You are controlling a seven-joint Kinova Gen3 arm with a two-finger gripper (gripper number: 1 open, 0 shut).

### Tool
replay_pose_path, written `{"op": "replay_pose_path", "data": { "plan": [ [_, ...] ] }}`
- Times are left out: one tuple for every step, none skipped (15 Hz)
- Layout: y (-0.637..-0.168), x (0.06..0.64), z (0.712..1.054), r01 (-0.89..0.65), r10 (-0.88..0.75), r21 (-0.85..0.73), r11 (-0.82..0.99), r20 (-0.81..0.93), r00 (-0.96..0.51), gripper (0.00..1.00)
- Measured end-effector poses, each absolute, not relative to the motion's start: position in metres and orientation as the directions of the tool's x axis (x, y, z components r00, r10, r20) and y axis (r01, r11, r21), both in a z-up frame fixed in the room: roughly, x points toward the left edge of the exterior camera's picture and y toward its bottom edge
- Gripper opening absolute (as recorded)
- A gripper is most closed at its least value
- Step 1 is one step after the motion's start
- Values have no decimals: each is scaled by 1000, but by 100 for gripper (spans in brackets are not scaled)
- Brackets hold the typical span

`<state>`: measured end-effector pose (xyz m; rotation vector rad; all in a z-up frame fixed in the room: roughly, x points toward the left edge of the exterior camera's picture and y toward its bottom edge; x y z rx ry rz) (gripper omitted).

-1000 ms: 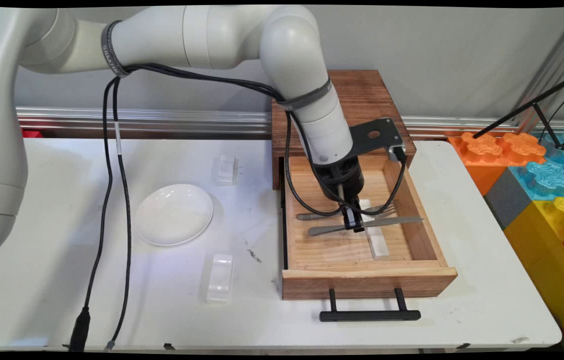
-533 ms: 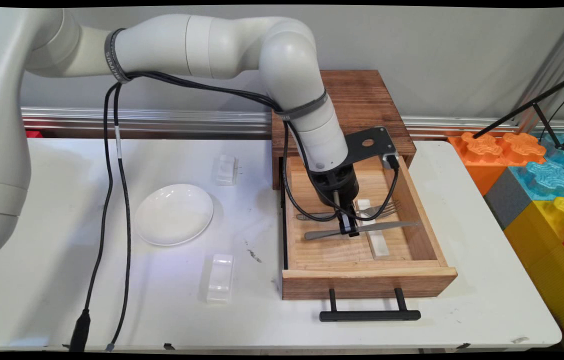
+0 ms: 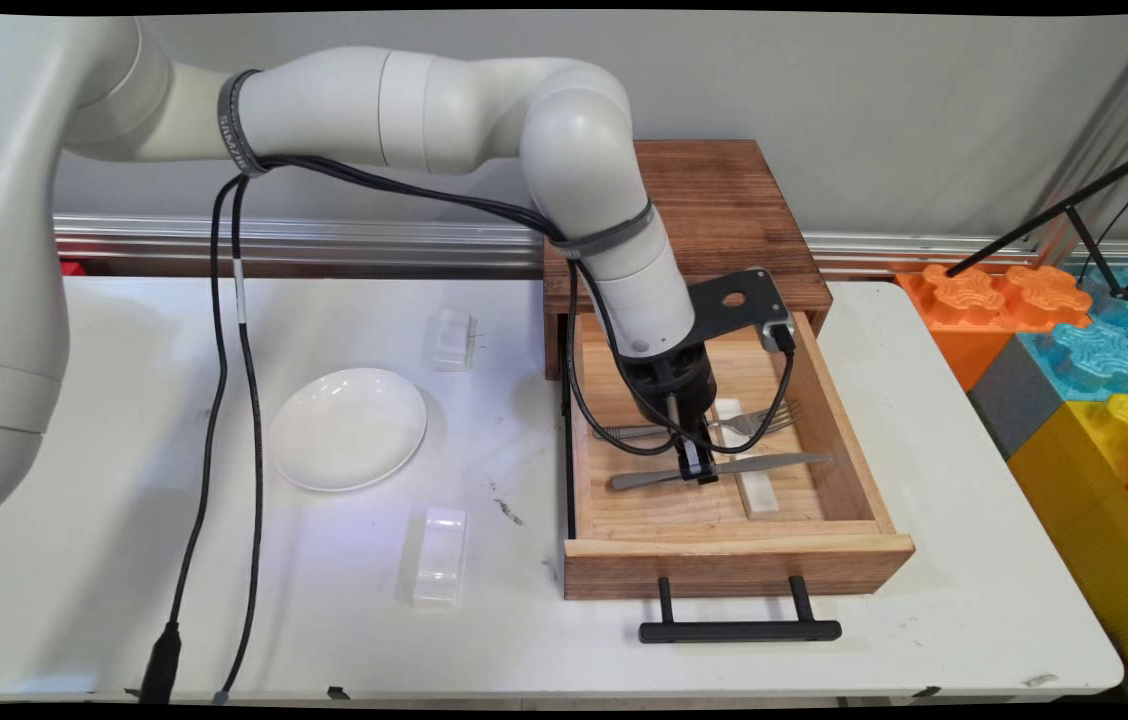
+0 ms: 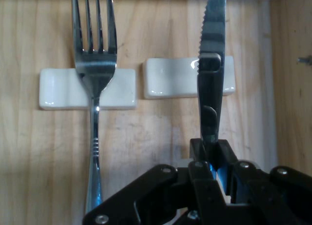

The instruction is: Place the picked object into the drawer

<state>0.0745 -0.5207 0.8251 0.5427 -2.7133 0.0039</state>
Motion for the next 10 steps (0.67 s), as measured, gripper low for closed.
{"op": "replay_pose_path", "data": {
  "plan": [
    [-520, 74, 824, -372, -371, 70, 926, 359, -856, 0],
    [-520, 75, 822, -373, -373, 72, 925, 359, -856, 0],
    [-520, 75, 821, -373, -374, 73, 925, 358, -856, 0],
    [-519, 75, 820, -373, -374, 75, 925, 357, -856, 0],
    [-519, 75, 819, -374, -375, 76, 924, 357, -855, 0],
    [-519, 75, 818, -375, -377, 77, 924, 356, -855, 0],
    [-518, 76, 816, -375, -378, 79, 924, 355, -855, 0],
    [-517, 76, 815, -375, -379, 81, 923, 353, -855, 0],
    [-517, 76, 814, -375, -379, 82, 923, 353, -856, 0],
    [-517, 77, 813, -375, -379, 82, 923, 352, -856, 0]
  ]
}}
